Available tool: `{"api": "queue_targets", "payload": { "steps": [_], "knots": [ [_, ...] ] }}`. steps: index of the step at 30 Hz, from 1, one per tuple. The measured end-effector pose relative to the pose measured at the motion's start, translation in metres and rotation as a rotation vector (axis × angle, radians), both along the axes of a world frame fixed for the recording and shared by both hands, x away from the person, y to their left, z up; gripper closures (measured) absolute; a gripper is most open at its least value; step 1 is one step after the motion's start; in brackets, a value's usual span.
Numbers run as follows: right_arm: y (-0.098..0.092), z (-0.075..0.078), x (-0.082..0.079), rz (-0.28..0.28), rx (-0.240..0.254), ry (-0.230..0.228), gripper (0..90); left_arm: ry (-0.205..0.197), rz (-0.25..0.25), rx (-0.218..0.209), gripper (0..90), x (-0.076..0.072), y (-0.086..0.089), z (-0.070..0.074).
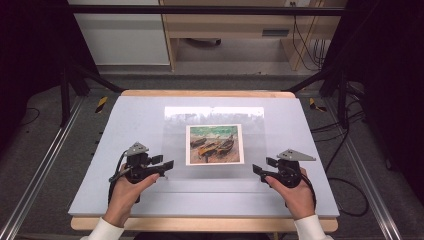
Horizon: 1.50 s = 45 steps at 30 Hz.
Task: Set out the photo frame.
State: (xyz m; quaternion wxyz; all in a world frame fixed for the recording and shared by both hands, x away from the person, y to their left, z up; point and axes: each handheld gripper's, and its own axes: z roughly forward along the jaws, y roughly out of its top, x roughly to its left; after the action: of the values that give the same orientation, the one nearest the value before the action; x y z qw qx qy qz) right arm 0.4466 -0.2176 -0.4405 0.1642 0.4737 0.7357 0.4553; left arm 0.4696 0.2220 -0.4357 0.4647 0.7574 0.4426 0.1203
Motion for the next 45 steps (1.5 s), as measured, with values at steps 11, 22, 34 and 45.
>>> {"api": "queue_targets", "payload": {
  "steps": [11, 22, 34, 45],
  "knots": [
    [-0.001, 0.001, -0.006, 0.004, -0.023, -0.023, 39.5, -0.014, 0.006, 0.004, 46.3, -0.007, 0.000, 0.001],
    [-0.002, 0.001, -0.014, 0.000, -0.031, -0.040, 44.1, -0.027, 0.008, 0.008, 49.7, -0.013, 0.001, 0.002],
    [-0.003, 0.001, -0.022, -0.007, -0.040, -0.056, 48.4, -0.039, 0.006, 0.009, 53.0, -0.021, 0.003, 0.002],
    [-0.003, 0.001, -0.029, -0.016, -0.048, -0.065, 52.5, -0.053, 0.009, 0.015, 56.0, -0.028, 0.004, 0.002]
  ]
}}
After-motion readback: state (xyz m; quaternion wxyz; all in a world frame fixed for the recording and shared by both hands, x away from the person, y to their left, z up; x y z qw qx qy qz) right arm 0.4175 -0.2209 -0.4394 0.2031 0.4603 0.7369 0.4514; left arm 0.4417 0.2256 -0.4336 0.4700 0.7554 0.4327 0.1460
